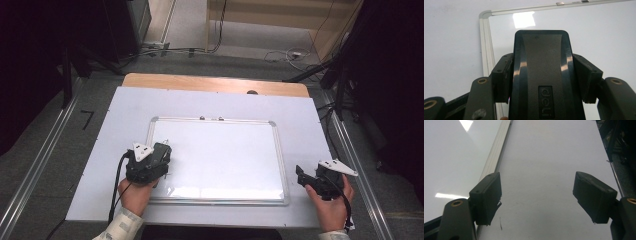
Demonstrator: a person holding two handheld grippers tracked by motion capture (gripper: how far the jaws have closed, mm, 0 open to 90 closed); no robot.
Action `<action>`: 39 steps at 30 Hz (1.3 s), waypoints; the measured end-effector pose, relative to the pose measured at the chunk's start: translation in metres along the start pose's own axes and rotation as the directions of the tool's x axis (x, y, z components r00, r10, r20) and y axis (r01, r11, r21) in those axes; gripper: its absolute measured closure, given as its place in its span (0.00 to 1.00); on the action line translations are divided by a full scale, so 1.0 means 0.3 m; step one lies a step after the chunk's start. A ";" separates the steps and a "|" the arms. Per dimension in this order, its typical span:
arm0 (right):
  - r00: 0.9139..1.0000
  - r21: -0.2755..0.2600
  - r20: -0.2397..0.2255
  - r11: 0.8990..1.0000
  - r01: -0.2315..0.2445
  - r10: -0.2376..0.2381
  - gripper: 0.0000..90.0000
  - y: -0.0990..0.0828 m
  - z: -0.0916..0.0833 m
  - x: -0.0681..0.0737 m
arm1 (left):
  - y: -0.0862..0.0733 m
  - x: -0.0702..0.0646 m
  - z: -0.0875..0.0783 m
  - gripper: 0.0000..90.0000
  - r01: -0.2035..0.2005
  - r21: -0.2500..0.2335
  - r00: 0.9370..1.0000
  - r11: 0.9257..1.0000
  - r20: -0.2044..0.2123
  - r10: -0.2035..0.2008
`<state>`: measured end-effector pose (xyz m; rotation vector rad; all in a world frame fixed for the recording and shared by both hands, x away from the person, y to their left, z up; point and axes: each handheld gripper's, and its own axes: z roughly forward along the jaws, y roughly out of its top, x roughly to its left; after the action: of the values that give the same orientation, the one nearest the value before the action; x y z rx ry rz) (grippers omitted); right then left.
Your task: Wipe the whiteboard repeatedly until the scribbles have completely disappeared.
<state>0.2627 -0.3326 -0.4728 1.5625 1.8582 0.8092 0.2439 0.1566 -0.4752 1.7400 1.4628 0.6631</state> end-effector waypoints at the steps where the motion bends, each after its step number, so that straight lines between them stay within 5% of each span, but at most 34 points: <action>1: 1.000 0.001 0.000 1.000 0.000 0.000 0.24 0.000 0.001 0.000 | -0.005 -0.003 0.000 0.45 -0.002 0.003 1.000 1.000 0.000 0.002; 39: 1.000 0.010 -0.003 1.000 0.004 -0.004 0.24 -0.002 0.008 0.002 | -0.043 -0.093 0.088 0.45 -0.095 0.070 0.995 0.993 -0.002 0.096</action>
<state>0.2640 -0.3320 -0.4748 1.5640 1.8701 0.8018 0.2512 0.1245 -0.4990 1.8728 1.4289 0.6744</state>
